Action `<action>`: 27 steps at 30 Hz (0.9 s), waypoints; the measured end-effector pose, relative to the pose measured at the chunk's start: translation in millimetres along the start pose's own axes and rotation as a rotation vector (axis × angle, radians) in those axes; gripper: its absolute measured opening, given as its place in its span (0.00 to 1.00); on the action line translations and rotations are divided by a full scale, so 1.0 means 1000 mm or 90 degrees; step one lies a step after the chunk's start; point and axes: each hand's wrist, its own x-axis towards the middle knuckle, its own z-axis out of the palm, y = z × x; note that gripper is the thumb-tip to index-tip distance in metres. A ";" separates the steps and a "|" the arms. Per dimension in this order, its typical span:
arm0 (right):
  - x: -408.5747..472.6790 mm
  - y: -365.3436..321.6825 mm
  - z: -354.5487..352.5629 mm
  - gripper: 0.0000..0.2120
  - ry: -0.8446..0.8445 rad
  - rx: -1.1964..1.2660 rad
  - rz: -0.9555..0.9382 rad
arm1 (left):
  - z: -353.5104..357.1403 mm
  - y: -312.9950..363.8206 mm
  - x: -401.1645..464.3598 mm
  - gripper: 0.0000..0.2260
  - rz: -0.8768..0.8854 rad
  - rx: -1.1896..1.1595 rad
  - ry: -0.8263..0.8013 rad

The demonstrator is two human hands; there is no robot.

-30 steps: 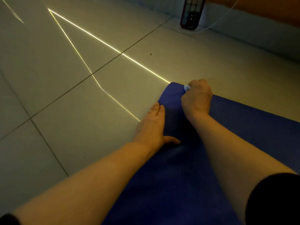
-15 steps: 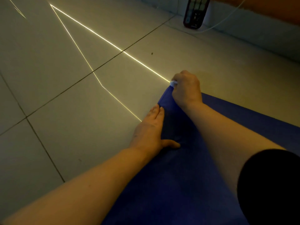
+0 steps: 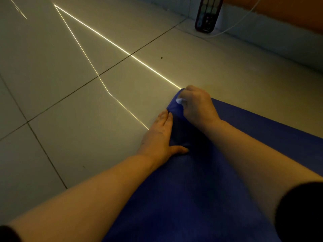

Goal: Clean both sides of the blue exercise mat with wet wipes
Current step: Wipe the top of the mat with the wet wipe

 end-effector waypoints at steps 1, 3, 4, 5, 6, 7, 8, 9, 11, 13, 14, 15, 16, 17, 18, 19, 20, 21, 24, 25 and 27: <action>0.013 -0.005 0.005 0.06 -0.010 -0.020 0.023 | 0.000 0.001 0.000 0.49 -0.002 -0.001 -0.001; 0.023 -0.010 0.009 0.07 -0.033 -0.039 0.054 | -0.001 0.002 -0.001 0.49 -0.001 -0.008 0.008; 0.019 -0.010 0.008 0.06 -0.040 -0.029 0.050 | -0.002 0.003 -0.004 0.48 -0.002 -0.007 0.021; 0.011 -0.010 0.005 0.05 -0.042 -0.009 0.031 | -0.002 0.003 -0.010 0.46 -0.004 -0.001 0.035; -0.001 -0.009 0.002 0.04 -0.040 0.013 0.010 | -0.002 0.002 -0.017 0.45 -0.006 0.013 0.047; -0.017 -0.008 -0.002 0.03 -0.042 0.026 -0.014 | -0.002 0.001 -0.028 0.44 -0.008 0.030 0.047; -0.034 -0.008 -0.007 0.03 -0.041 0.030 -0.035 | 0.000 -0.001 -0.040 0.44 -0.009 0.047 0.040; -0.050 -0.009 -0.011 0.03 -0.043 0.034 -0.048 | 0.003 -0.004 -0.053 0.44 -0.012 0.060 0.031; -0.064 -0.014 -0.012 0.04 -0.045 0.044 -0.059 | 0.008 -0.007 -0.074 0.45 -0.026 0.076 0.034; -0.047 -0.023 -0.004 0.05 -0.021 0.039 -0.047 | 0.012 -0.007 -0.079 0.44 -0.038 0.077 0.048; -0.034 -0.029 0.003 0.04 -0.018 0.034 -0.024 | 0.014 -0.005 -0.079 0.44 -0.045 0.074 0.053; -0.020 -0.035 0.008 0.04 -0.016 0.032 0.005 | 0.013 -0.002 -0.077 0.44 -0.054 0.075 0.051; -0.010 -0.040 0.012 0.05 -0.016 0.026 0.033 | 0.013 0.000 -0.077 0.44 -0.059 0.080 0.045; -0.006 -0.038 0.013 0.05 -0.017 0.019 0.057 | 0.013 0.002 -0.074 0.44 -0.056 0.080 0.032; -0.009 -0.046 0.014 0.06 -0.023 0.020 0.051 | 0.010 -0.001 -0.085 0.44 -0.055 0.077 0.032; -0.017 -0.041 0.012 0.06 -0.032 0.026 0.043 | 0.010 -0.002 -0.089 0.44 -0.042 0.074 0.024; -0.029 -0.038 0.008 0.06 -0.039 0.037 0.021 | 0.011 -0.006 -0.098 0.44 -0.030 0.070 0.022; -0.043 -0.037 0.004 0.05 -0.047 0.046 -0.005 | 0.013 -0.011 -0.109 0.45 -0.020 0.070 0.023; -0.088 -0.041 -0.007 0.06 -0.065 0.043 -0.064 | 0.023 -0.015 -0.139 0.45 -0.006 0.107 0.001; -0.093 -0.044 -0.007 0.06 -0.067 0.041 -0.062 | 0.025 -0.013 -0.143 0.44 -0.011 0.120 0.001; -0.086 -0.054 -0.001 0.06 -0.048 0.040 -0.027 | 0.027 -0.009 -0.142 0.43 -0.034 0.115 0.009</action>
